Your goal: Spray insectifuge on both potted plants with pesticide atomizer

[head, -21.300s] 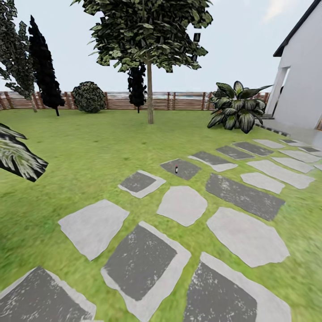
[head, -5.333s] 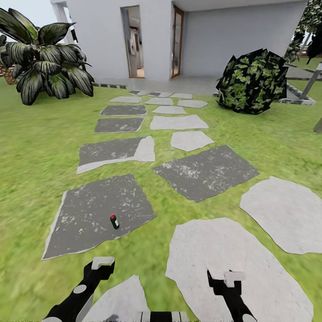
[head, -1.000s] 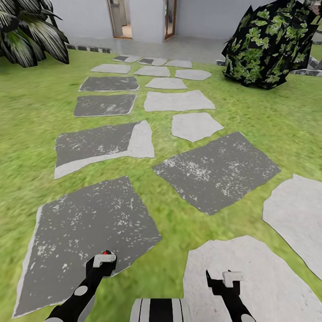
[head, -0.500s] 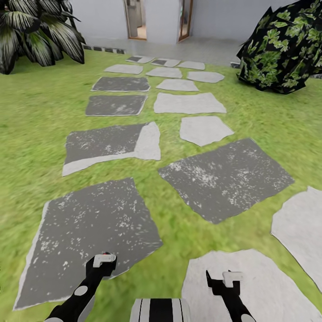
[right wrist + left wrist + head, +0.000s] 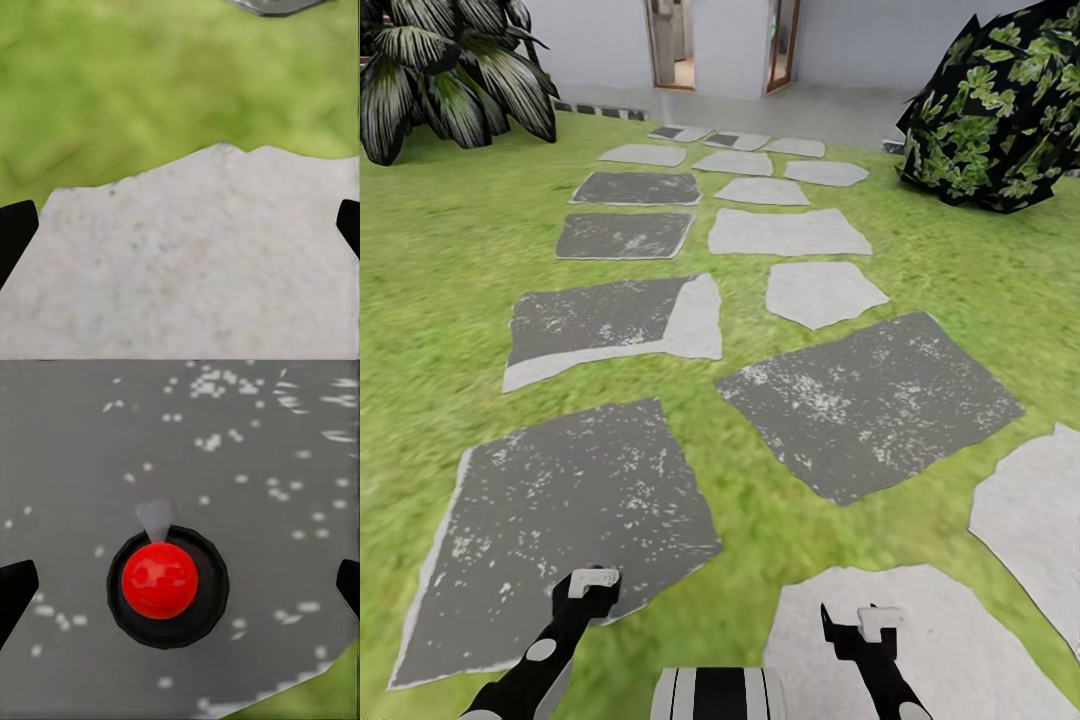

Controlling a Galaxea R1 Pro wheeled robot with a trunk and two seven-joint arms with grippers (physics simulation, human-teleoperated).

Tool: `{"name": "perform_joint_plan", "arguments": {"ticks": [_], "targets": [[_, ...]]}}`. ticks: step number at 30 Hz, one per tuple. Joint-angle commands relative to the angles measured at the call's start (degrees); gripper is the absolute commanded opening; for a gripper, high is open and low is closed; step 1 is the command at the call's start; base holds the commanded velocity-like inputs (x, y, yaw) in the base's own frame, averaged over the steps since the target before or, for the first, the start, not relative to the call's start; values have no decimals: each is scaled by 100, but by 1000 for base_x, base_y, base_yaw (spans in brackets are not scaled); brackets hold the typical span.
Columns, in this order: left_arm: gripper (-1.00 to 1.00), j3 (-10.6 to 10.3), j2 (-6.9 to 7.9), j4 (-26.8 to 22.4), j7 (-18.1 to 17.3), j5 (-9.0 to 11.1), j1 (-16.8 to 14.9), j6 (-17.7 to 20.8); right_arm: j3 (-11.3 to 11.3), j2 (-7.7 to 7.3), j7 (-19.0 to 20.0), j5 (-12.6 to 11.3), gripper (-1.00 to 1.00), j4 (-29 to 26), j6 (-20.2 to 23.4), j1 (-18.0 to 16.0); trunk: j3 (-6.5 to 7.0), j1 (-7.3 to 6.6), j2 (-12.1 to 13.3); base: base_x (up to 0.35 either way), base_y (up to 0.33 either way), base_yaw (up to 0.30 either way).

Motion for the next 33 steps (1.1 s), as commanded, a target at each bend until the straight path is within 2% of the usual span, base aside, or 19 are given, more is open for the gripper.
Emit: {"name": "perform_joint_plan", "arguments": {"ticks": [1, 12, 16, 33], "targets": [[100, 0, 1, 4, 7, -10, -2, -20, -3, 0, -2, 1, 100, 5, -18, -2, -3, -1, -1, 0, -147, 28], [100, 0, 2, 4, 5, 5, -2, -23, -3, 0, -2, 1, 100, 4, -19, -3, -3, -1, -1, 0, -196, 180], [100, 0, 3, 4, 1, 13, -2, -23, -3, 0, -2, 1, 100, 4, -18, -2, -3, -1, -1, 0, -35, 173], [100, 0, 11, -5, -2, 27, -2, -23, -3, 0, 0, 1, 100, 1, -17, -2, -6, -1, -1, 0, -2, 49]]}}
